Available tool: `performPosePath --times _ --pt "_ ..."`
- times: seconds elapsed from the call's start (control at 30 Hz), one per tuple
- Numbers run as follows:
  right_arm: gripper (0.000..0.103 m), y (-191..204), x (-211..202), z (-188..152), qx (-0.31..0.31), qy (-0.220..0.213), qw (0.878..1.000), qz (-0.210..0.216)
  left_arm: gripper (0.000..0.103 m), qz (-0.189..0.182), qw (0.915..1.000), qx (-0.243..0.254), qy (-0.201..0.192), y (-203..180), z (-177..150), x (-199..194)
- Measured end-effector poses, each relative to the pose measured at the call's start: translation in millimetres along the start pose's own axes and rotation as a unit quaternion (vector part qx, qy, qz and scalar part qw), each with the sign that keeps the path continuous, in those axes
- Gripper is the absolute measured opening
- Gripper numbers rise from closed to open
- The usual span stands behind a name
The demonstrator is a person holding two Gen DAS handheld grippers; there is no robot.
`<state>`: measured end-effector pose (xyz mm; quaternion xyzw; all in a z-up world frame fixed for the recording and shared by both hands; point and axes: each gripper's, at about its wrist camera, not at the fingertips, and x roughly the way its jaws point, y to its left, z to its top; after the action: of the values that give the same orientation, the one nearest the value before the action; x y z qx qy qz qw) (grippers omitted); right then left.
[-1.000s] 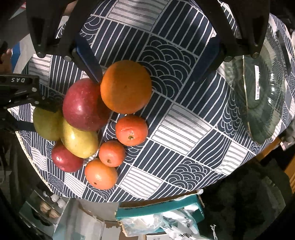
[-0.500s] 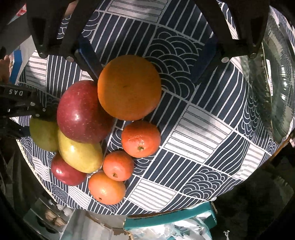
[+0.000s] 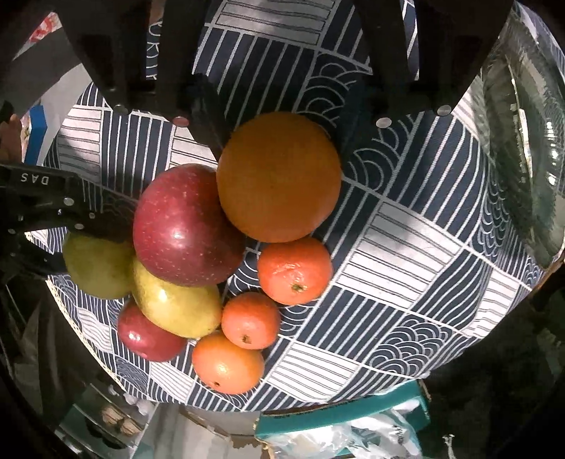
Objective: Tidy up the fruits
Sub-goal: 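Close the left tool on the large orange while the right tool grasps the green pear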
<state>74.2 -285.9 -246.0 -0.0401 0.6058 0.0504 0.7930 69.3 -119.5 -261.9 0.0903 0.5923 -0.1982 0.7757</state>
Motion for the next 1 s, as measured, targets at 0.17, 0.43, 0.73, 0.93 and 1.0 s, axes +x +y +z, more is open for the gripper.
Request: performPosePath --times 0.17,0.43,0.73,0.93,1.0 --pt "0.073 -2.4 -16.5 -3.1 0.006 -0.025 1.000 -0.003 0.056 0.005 0.9998 -0.006 -0.018 3.8 0.1 -13.1" --pt "0.073 -0.2 -45.3 0.1 0.012 -0.069 0.998 0.005 0.029 0.004 0.9986 -0.018 -0.049 6.4 3.9 -40.5" --pt "0.072 2.1 -47.4 -9.9 0.008 -0.060 0.998 0.008 0.054 0.003 0.9993 -0.013 -0.034 5.2 3.4 -28.7" --pt "0.073 -0.8 -47.3 -8.8 0.015 -0.061 0.998 0.017 0.064 0.006 0.9996 -0.009 -0.026 7.1 4.0 -12.2" --pt "0.073 -2.0 -46.5 -8.6 0.017 -0.060 0.998 0.018 0.064 -0.002 0.9997 -0.017 -0.019 11.3 5.4 -6.3"
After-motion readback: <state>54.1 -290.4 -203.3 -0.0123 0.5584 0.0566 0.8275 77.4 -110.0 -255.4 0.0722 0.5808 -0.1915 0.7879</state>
